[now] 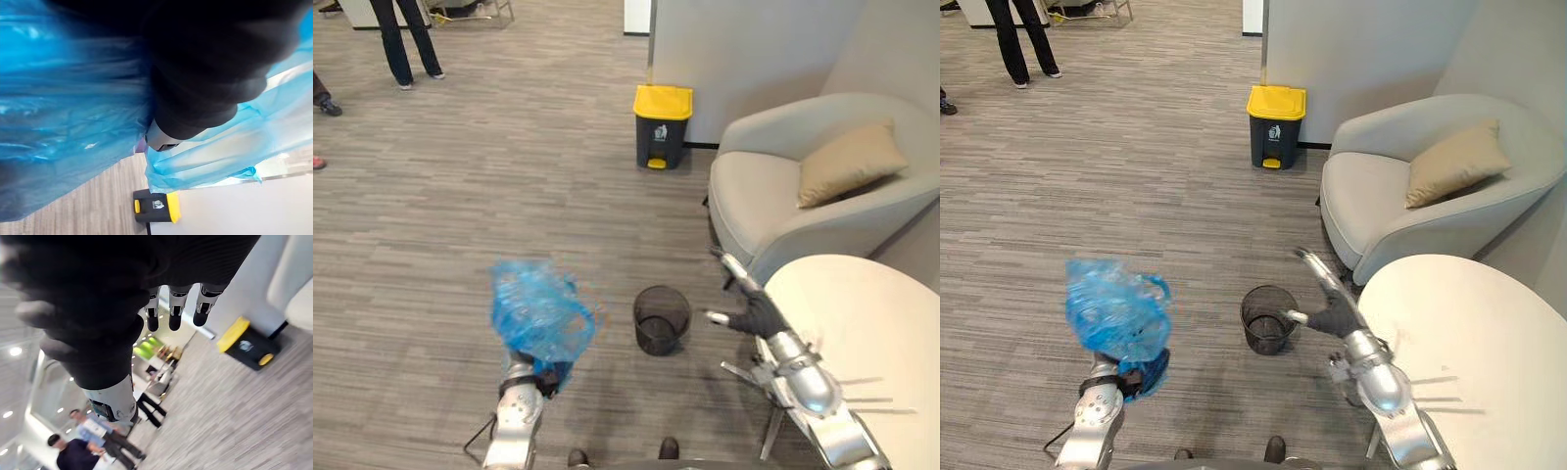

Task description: Gather rubbish on tea table into small bin, then transfer packed bag to large trash can.

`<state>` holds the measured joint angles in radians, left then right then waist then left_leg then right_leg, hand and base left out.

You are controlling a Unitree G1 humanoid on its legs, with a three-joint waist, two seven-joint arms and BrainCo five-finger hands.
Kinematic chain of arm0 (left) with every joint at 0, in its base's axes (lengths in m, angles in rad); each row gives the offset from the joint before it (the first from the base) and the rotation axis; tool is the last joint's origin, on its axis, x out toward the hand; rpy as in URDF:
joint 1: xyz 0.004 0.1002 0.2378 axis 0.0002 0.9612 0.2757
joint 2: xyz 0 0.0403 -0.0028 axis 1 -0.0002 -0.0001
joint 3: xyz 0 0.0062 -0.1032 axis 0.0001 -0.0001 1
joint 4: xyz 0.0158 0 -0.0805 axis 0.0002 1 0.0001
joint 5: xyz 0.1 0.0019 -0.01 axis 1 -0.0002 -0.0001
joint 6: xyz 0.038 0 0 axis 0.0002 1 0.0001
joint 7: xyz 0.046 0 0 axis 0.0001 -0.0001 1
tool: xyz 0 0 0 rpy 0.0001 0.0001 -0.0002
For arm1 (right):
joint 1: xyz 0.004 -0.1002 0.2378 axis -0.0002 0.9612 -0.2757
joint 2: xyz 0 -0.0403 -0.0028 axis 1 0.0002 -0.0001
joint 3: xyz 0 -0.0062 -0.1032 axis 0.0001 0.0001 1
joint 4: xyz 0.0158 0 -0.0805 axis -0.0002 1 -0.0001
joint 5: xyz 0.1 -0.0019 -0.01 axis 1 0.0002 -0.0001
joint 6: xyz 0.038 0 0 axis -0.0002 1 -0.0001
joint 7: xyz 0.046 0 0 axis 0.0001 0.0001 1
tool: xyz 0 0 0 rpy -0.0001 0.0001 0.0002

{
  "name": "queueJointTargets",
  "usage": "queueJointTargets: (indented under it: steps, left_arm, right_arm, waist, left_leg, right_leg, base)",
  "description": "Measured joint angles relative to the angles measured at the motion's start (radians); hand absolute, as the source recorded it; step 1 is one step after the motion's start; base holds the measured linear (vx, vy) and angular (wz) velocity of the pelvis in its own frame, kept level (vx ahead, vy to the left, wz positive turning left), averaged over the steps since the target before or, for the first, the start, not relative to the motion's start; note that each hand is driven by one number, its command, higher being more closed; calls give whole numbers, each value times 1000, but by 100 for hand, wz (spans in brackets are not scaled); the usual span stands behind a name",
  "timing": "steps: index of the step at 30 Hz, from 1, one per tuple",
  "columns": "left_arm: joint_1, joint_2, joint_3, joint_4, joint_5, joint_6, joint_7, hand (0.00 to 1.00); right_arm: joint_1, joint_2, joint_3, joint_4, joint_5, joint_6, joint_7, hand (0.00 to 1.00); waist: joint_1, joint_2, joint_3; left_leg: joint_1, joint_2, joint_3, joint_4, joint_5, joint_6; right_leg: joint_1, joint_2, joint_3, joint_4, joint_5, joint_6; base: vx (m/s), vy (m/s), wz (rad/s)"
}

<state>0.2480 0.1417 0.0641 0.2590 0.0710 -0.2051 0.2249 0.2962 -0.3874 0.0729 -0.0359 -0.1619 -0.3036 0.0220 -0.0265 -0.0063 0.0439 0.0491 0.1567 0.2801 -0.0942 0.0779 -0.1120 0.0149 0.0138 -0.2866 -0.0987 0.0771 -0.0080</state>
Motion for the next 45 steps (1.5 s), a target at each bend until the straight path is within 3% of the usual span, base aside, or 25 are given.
queueJointTargets:
  steps: [7, 14, 16, 17, 18, 19, 20, 23, 25, 26, 27, 28, 29, 30, 32, 34, 36, 37, 38, 39, 40, 41, 42, 43, 45]
  left_arm:
    - [57, 14, 34, 208, -21, 0, -87, 100]
    - [125, 7, 62, 254, -20, 1, -141, 100]
    - [123, 5, 62, 249, -20, 2, -150, 100]
    - [119, 1, 62, 247, -19, 2, -155, 100]
    - [108, -7, 62, 246, -20, 2, -156, 100]
    - [109, -10, 64, 246, -20, 3, -156, 100]
    - [113, -9, 68, 246, -20, 3, -154, 100]
    - [126, -9, 82, 246, -20, 3, -149, 100]
    - [129, -10, 65, 214, -21, 3, -150, 100]
    - [127, -9, 60, 209, -21, 3, -150, 100]
    - [123, -1, 33, 181, -21, 2, -151, 100]
    - [114, 16, 13, 158, -20, 0, -152, 100]
    - [104, 33, 5, 155, -20, 0, -152, 100]
    - [89, 53, 4, 155, -20, 0, -151, 100]
    - [69, 78, 4, 159, -20, 0, -147, 100]
    - [14, 88, -12, 192, -20, 1, -147, 100]
    - [-25, 86, -15, 206, -20, 1, -145, 100]
    - [-29, 91, -16, 207, -19, 0, -145, 100]
    - [-33, 88, -21, 211, -19, -1, -146, 100]
    - [-32, 69, -25, 222, -18, -1, -148, 100]
    - [-32, 65, -25, 223, -18, -1, -151, 100]
    - [-32, 54, -22, 223, -18, 1, -152, 100]
    - [-25, 40, -13, 223, -18, 1, -154, 100]
    - [-6, 26, -8, 224, -18, 1, -155, 100]
    - [5, 17, -15, 222, -18, -2, -157, 100]
  right_arm:
    - [27, 129, -90, 539, 36, 69, 40, 0]
    - [32, 190, -114, 655, 36, 89, -7, 0]
    - [46, 204, -117, 634, 36, 91, -25, 0]
    - [51, 206, -117, 627, 35, 91, -35, 0]
    - [49, 205, -128, 617, 35, 94, -43, 0]
    - [36, 207, -142, 613, 35, 96, -46, 0]
    - [26, 211, -144, 613, 35, 96, -46, 0]
    - [-32, 224, -143, 609, 34, 96, -46, 0]
    - [-44, 222, -143, 602, 33, 99, -46, 0]
    - [-44, 222, -144, 600, 33, 102, -46, 0]
    - [-36, 221, -141, 591, 33, 115, -45, 0]
    - [-31, 225, -133, 587, 33, 116, -46, 0]
    - [-29, 236, -131, 590, 33, 117, -45, 0]
    - [-24, 249, -129, 590, 34, 117, -44, 0]
    - [-25, 253, -128, 590, 34, 117, -45, 0]
    - [-29, 242, -133, 598, 34, 116, -47, 0]
    - [-33, 236, -132, 610, 34, 117, -45, 0]
    - [-27, 235, -130, 608, 34, 116, -45, 0]
    - [-20, 226, -129, 610, 34, 117, -45, 0]
    - [-38, 206, -129, 602, 33, 118, -43, 0]
    - [-46, 204, -131, 589, 33, 115, -43, 0]
    - [-59, 202, -131, 567, 33, 116, -42, 0]
    - [-67, 201, -122, 560, 33, 116, -40, 0]
    - [-72, 198, -106, 557, 33, 114, -41, 0]
    - [-72, 208, -92, 532, 34, 115, -45, 0]
  waist:
    - [-15, 33, 18]
    - [-4, 26, 64]
    - [6, 17, 70]
    - [5, 12, 67]
    - [7, 19, 68]
    - [26, 24, 73]
    - [33, 19, 74]
    - [45, 2, 83]
    - [41, -9, 98]
    - [41, -10, 100]
    - [35, -19, 109]
    - [25, -4, 122]
    - [15, 1, 130]
    - [7, -12, 137]
    - [-7, -35, 143]
    - [-27, -28, 152]
    - [-36, -22, 159]
    - [-44, -28, 155]
    - [-65, -23, 151]
    - [-56, 9, 133]
    - [-48, 19, 135]
    - [-39, 34, 144]
    - [-35, 37, 146]
    - [-23, 37, 149]
    - [3, 9, 166]
  left_leg:
    - [-27, -12, -57, 5, -2, 3]
    - [-115, -33, -160, 78, -15, 17]
    - [-161, -32, -117, 130, -54, 64]
    - [-177, -12, -21, 170, -73, 92]
    - [-180, 10, 60, 183, -70, 86]
    - [-174, 15, 82, 183, -55, 53]
    - [-174, 10, 82, 190, -60, 50]
    - [-187, 1, 83, 308, -165, 56]
    - [-192, -17, 79, 403, -276, 60]
    - [-189, -20, 77, 412, -288, 62]
    - [-183, -34, 64, 444, -323, 74]
    - [-155, -27, 39, 462, -345, 90]
    - [-144, -24, 20, 466, -361, 90]
    - [-118, -17, -5, 455, -377, 85]
    - [-74, -18, -20, 421, -394, 72]
    - [-23, -7, -47, 387, -399, 51]
    - [53, 0, -69, 333, -404, 13]
    - [98, 1, -89, 310, -413, -21]
    - [122, 3, -113, 313, -414, -44]
    - [112, 53, -113, 362, -384, -98]
    - [85, 70, -113, 419, -358, -121]
    - [25, 104, -116, 585, -273, -99]
    - [-29, 132, -119, 738, -147, -74]
    - [-73, 158, -127, 893, -105, -58]
    - [-144, 155, -110, 1130, -240, -11]
  right_leg:
    - [-10, -21, -59, 43, -38, 13]
    - [-42, -77, -191, 163, -125, 28]
    - [-52, -111, -250, 207, -160, 38]
    - [-52, -134, -294, 214, -175, 44]
    - [-45, -146, -321, 224, -184, 57]
    - [-44, -157, -325, 244, -187, 65]
    - [-44, -166, -322, 251, -190, 71]
    - [-40, -212, -298, 308, -219, 101]
    - [-61, -294, -270, 483, -282, 128]
    - [-70, -307, -258, 522, -284, 121]
    - [-153, -345, -155, 715, -256, 58]
    - [-242, -347, -40, 888, -227, 36]
    - [-278, -326, 8, 942, -266, 71]
    - [-323, -288, 30, 944, -318, 76]
    - [-401, -246, 17, 862, -327, 67]
    - [-468, -218, -44, 670, -282, 73]
    - [-475, -184, -106, 460, -176, 52]
    - [-479, -171, -117, 412, -95, -1]
    - [-483, -170, -97, 466, 0, -91]
    - [-499, -143, -120, 542, -71, -101]
    - [-497, -132, -121, 556, -102, -113]
    - [-466, -99, -118, 553, -145, -132]
    - [-411, -62, -96, 512, -161, -136]
    - [-334, -21, -66, 451, -163, -140]
    - [-144, 36, 23, 338, -169, -148]
  base:
    - [27, 39, 23]
    - [30, 33, 58]
    - [37, 58, 100]
    - [107, 64, 112]
    - [174, 99, 101]
    - [163, 104, 49]
    - [173, 113, 7]
    - [165, 126, -13]
    - [170, 170, 0]
    - [179, 173, 24]
    - [281, 192, 31]
    - [307, 166, 43]
    - [358, 84, 50]
    - [357, 4, 53]
    - [442, -25, 50]
    - [492, -81, 64]
    - [609, -163, 60]
    - [653, -209, 79]
    - [788, -274, 56]
    - [672, -259, 18]
    - [685, -287, -35]
    - [554, -245, -47]
    - [724, -268, -77]
    - [693, -220, -105]
    - [698, -166, -127]
